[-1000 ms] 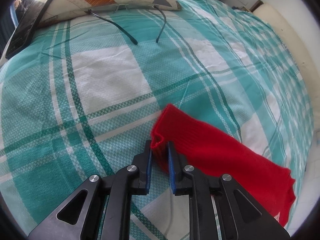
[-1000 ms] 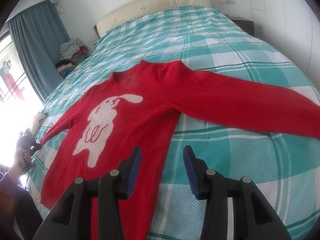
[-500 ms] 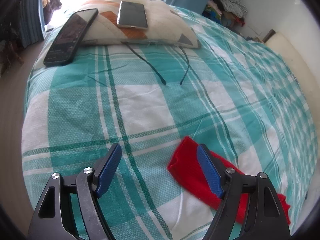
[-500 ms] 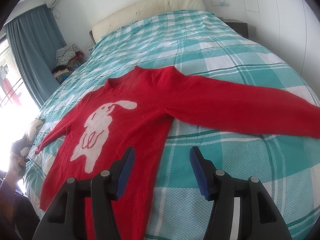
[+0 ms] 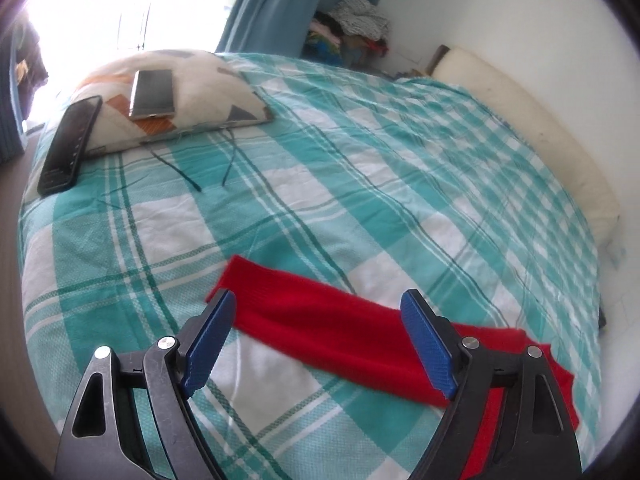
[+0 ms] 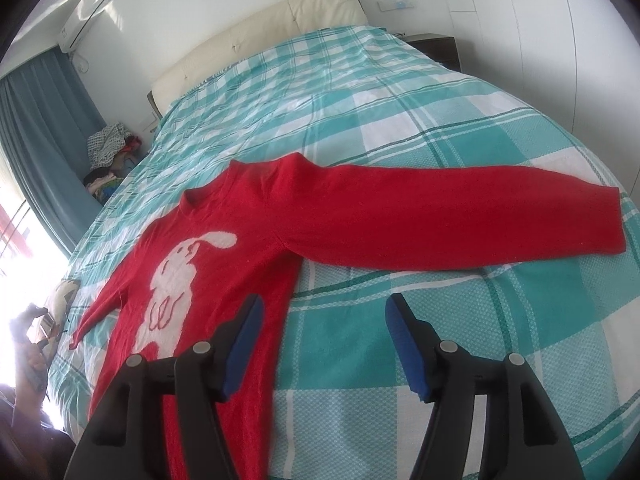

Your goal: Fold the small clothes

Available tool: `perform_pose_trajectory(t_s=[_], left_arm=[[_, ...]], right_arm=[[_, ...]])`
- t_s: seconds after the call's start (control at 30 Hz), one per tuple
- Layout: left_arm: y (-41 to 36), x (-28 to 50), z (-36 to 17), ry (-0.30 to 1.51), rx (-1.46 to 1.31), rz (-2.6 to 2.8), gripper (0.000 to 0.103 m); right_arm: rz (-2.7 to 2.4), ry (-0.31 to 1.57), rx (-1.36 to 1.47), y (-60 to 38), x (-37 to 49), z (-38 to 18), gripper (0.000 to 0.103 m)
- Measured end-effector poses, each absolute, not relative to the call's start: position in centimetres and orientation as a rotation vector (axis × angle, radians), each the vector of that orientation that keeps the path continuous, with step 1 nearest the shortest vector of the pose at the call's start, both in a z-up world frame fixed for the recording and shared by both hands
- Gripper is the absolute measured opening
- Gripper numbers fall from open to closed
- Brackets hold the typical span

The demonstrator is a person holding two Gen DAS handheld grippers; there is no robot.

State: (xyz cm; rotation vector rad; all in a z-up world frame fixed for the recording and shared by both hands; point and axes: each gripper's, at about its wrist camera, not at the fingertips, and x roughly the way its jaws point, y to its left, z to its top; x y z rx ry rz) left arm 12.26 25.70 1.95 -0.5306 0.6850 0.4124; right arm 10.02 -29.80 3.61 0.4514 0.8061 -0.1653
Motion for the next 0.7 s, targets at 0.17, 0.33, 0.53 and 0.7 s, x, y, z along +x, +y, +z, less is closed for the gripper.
perform_pose_trajectory(t_s=[0.17,0.33,0.53,0.7], left_arm=[[18.2,12.3,2.1,0.714,-0.319,0.219,0.093],[12.3,12.7,0.3,0.802,-0.188,0.057,0.093],[9.3,12.9,0.2,0.802,-0.065,0.017,0.093],[8.8,13.1,-0.2,0.82,-0.066,0.008,0.093]], right_arm=[[-0.165,0.815,0.441,-29.7,10.2,3.5,0.063],[-0.163,0.829,0.427,-29.3,10.4,3.1,0.063],[-0.163,0.836,0.429,-29.2,10.6,3.0,0.063],[-0.155,0.855,0.427,-28.9,10.8,2.5,0.063]])
